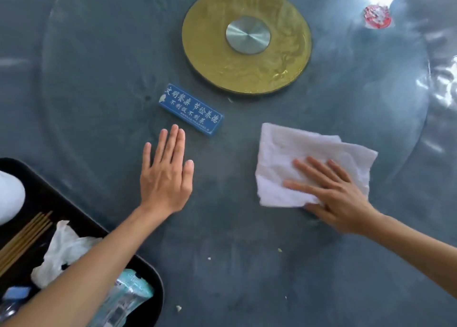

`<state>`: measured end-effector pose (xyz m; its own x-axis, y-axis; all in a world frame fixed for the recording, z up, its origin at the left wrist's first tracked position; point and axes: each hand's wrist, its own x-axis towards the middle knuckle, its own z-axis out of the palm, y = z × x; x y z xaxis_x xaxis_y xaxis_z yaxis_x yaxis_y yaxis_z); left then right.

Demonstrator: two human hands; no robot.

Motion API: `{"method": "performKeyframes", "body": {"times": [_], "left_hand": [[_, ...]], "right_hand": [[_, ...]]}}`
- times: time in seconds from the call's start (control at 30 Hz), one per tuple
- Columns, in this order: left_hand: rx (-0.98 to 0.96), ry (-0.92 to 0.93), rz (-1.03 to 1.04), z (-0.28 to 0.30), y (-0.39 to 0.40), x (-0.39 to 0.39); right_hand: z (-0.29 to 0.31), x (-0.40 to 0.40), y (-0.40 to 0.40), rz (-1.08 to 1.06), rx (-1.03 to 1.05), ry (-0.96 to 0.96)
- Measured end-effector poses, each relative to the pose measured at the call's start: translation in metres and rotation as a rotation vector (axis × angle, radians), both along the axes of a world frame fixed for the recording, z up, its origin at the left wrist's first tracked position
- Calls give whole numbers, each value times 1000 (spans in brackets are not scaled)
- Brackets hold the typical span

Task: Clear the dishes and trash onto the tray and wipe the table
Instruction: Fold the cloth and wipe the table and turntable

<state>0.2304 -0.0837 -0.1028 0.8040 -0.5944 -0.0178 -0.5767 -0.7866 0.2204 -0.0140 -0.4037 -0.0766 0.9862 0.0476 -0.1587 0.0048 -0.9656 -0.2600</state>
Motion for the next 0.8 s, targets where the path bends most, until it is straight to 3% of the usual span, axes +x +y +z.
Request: {"method": "performKeyframes", "body": {"times": [0.2,0.27,0.33,0.4,0.5,0.6,0.7,0.8], "left_hand": [[69,51,-85,12,28,55],[54,89,10,20,24,62],[-54,165,249,30,4,45],[-144,236,382,34,-21,8],[-55,165,344,25,-28,-37],[1,76,273,15,-6,-15],[33,67,175,7,14,22],[76,63,108,8,29,51]], "right_hand": [[19,96,-69,-890,16,48],[22,145,-58,-1089,61,64],[22,178,-23,-1005,62,64],[16,185,26,-665,42,57],[4,141,89,-186,37,6],[-7,57,90,101,23,-31],[-5,8,33,128,-5,-6],[4,33,-31,-200,-13,39]]}}
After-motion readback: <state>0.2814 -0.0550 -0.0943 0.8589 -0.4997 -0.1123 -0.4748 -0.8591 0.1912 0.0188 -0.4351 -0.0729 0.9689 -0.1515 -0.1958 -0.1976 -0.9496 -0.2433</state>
